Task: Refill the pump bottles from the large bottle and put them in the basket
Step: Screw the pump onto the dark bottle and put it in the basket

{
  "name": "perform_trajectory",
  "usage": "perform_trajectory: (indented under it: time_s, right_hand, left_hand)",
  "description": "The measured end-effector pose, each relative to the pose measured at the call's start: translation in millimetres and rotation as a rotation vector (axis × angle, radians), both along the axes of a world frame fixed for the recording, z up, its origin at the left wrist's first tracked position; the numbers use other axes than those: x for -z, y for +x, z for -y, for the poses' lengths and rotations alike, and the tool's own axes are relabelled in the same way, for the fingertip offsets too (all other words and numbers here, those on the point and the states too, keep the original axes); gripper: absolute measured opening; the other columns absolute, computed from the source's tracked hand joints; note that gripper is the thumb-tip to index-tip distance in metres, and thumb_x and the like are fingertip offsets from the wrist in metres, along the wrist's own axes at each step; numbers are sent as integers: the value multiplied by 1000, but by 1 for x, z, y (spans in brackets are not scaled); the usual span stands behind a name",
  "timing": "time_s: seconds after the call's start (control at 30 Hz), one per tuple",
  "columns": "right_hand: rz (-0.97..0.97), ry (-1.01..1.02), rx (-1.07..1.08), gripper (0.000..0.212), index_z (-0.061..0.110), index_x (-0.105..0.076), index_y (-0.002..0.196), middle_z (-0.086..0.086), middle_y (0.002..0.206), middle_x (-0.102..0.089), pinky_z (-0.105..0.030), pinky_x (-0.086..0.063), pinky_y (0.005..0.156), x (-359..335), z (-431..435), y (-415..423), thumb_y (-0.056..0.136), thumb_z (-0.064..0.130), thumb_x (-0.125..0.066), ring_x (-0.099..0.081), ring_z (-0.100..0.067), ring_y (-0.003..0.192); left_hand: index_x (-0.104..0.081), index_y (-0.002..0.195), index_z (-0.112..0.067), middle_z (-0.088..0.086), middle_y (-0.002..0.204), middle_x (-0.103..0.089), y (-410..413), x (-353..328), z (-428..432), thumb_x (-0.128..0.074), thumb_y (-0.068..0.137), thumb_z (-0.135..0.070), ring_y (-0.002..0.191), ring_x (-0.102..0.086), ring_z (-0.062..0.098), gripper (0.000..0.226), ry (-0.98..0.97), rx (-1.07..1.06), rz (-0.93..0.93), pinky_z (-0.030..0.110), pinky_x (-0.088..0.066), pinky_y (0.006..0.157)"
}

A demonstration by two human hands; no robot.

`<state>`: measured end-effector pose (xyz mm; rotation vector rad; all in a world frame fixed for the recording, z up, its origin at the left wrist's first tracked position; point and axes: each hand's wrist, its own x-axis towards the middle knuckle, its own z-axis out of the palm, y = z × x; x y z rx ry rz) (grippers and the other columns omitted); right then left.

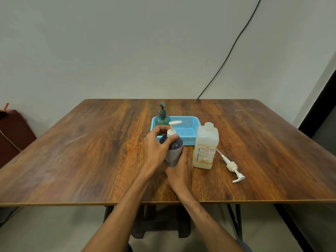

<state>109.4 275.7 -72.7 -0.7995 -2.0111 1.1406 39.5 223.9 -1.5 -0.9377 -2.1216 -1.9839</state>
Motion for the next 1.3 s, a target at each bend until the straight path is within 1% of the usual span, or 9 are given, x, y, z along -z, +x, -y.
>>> perform_trajectory:
  time_s: [0.13,0.37,0.43,0.6,0.73,0.9,1.0,1.13,1.3]
  right_hand:
    - [-15,-18,-5,90,31,-33,143,7,138,-53,-47,-46,105,2,0,-2,71,44,-85,-50,-13,127]
    - [-12,-23,1,89,30,-36,140,4,131,-58,-48,-51,98,2,-1,-2,63,62,-69,-56,-17,119]
    - [-13,-25,5,92,31,-36,141,5,132,-57,-47,-52,98,2,-1,-2,61,67,-65,-56,-16,120]
    - [-9,-27,-24,89,35,-33,144,9,138,-53,-46,-47,104,4,1,-2,71,50,-82,-50,-13,125]
    - [2,-21,-12,86,34,-35,142,7,134,-55,-46,-49,101,5,-2,-2,71,48,-82,-52,-14,122]
    - [-11,-20,-7,85,30,-38,140,5,132,-57,-46,-50,100,3,-3,-1,67,57,-73,-54,-15,120]
    - [-5,-26,-7,84,32,-36,141,7,133,-55,-46,-49,102,4,-1,-2,72,48,-82,-52,-13,122]
    - [-6,-39,-13,88,33,-34,143,9,136,-53,-46,-47,105,3,-1,-1,72,45,-84,-49,-12,125]
    - [7,-36,-10,84,35,-35,140,7,133,-56,-46,-50,100,0,2,1,71,49,-81,-54,-14,120]
  left_hand:
    - [-68,125,-13,0,123,-72,-18,-3,15,-65,97,-17,118,-66,15,28,-82,301,75,41,-53,102]
    - [-71,105,-11,-4,107,-75,3,-3,2,-86,79,-18,102,-71,7,31,62,66,71,25,-58,84]
    - [-73,106,-10,-2,107,-76,0,-4,0,-82,83,-15,103,-71,9,25,38,68,37,31,-60,86]
    - [-65,129,-4,1,120,-73,-13,-8,14,-63,96,-5,116,-68,14,33,11,297,144,32,-56,98]
    - [-70,119,-12,-8,113,-73,-4,-2,10,-77,88,-12,108,-68,4,32,75,144,86,17,-54,84]
    - [-75,109,-13,-5,106,-76,-3,-1,1,-82,82,-13,100,-71,3,28,76,78,64,21,-58,82]
    - [-75,115,-5,-1,112,-77,-13,-4,7,-76,87,-8,109,-71,10,28,29,195,119,36,-59,94]
    - [-71,118,2,4,117,-75,-21,-9,13,-69,92,-5,114,-69,14,27,-10,345,135,32,-56,97]
    - [-72,114,-19,-2,114,-75,-12,-2,7,-75,90,-13,111,-69,9,25,-3,222,54,27,-56,93]
